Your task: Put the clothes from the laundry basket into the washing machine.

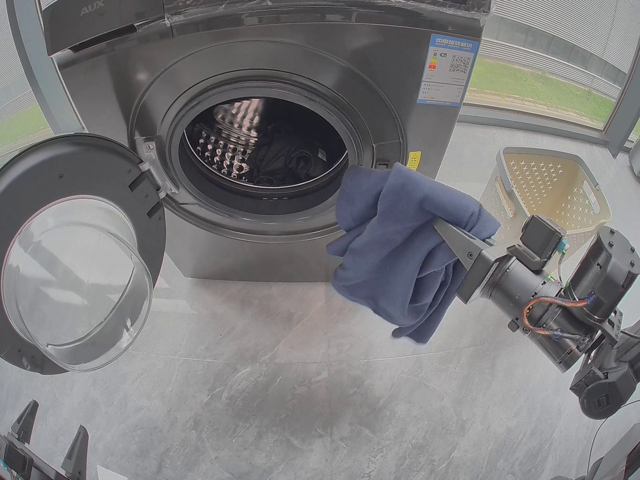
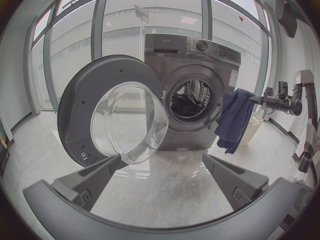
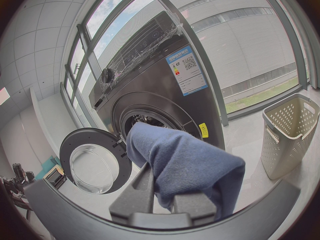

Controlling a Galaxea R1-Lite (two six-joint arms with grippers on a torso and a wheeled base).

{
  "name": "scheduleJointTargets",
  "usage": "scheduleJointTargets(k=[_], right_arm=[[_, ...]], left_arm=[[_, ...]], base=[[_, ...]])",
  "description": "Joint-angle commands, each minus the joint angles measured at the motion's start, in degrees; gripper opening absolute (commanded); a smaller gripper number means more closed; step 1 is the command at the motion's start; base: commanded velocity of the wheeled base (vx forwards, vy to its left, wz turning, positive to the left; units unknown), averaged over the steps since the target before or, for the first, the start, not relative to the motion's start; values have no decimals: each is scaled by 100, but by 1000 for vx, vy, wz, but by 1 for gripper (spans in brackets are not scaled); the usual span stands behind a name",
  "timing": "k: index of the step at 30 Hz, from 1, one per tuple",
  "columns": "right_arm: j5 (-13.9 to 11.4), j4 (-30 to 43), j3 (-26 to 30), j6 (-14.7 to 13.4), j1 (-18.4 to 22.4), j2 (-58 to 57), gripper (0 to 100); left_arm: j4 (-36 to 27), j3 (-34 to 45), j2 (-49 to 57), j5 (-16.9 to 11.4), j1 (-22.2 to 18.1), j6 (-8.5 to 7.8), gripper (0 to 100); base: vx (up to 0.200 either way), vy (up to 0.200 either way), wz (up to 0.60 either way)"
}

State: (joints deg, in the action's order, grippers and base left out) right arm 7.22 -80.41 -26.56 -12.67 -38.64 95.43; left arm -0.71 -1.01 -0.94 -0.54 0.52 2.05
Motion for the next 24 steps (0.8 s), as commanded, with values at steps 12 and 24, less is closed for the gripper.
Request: scheduleJointTargets(k=[12,24], right_arm=[[-1,-1,-7,1,-3,2,0],[-1,-1,2,1,15,11,0]], left_arm=[[0,84,94,1,0,6,100],[0,84,85,1,0,6,100]], base=[[-100,0,0],[0,183,0]])
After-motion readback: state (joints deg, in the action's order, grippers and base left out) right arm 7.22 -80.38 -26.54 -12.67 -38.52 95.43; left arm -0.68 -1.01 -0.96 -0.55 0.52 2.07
